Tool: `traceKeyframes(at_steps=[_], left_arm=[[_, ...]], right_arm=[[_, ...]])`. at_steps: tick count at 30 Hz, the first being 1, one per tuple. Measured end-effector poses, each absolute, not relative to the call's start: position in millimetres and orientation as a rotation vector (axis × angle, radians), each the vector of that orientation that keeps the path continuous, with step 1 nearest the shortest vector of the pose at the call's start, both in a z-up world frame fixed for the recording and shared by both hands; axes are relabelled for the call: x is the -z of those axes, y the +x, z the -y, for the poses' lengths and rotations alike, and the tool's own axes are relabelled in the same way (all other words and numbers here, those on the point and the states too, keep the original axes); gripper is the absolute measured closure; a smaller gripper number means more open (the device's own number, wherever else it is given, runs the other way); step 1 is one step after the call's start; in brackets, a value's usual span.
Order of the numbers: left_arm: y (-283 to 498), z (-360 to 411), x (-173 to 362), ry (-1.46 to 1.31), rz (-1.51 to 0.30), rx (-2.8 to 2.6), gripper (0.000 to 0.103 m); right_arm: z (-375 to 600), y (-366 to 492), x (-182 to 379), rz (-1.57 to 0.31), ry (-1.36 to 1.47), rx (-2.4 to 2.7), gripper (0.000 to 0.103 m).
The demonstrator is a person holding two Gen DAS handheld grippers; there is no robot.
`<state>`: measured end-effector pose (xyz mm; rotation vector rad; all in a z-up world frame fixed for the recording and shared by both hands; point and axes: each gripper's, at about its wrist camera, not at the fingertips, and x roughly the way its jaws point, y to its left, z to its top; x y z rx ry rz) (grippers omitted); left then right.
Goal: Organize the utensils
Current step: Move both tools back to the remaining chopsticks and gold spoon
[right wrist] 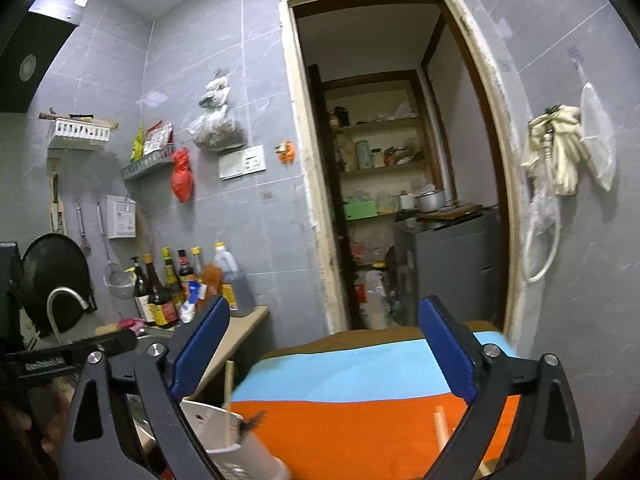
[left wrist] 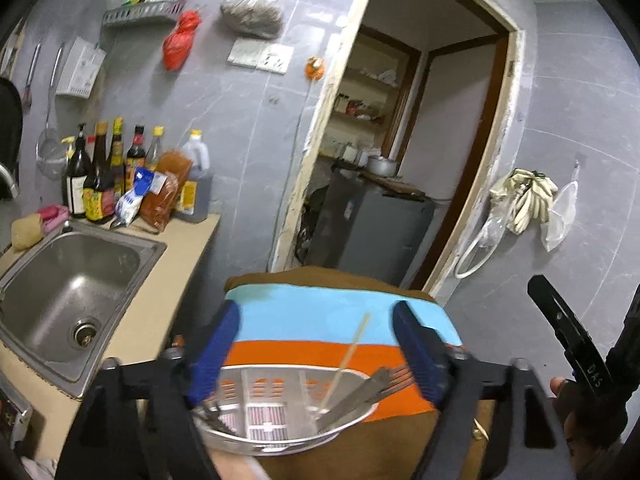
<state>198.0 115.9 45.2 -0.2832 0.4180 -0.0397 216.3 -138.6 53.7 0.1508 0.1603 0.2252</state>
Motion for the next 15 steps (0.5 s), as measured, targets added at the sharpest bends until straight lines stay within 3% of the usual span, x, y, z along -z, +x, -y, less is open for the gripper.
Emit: traceKeyframes(at_steps=[4,15], left_arm=[[192.8,-91.3,-51.5,-0.274,-0.368,0.046,0.003],[197.0,-7.5,-52.5,-0.149,-0.328,0.076,0.001]], right_arm=[[165.1,210.9,-60.7,-0.168,0.127,-0.189,0.004],[237.5,199.8,-59.9,-0.202,0.075,-0.108,0.002]])
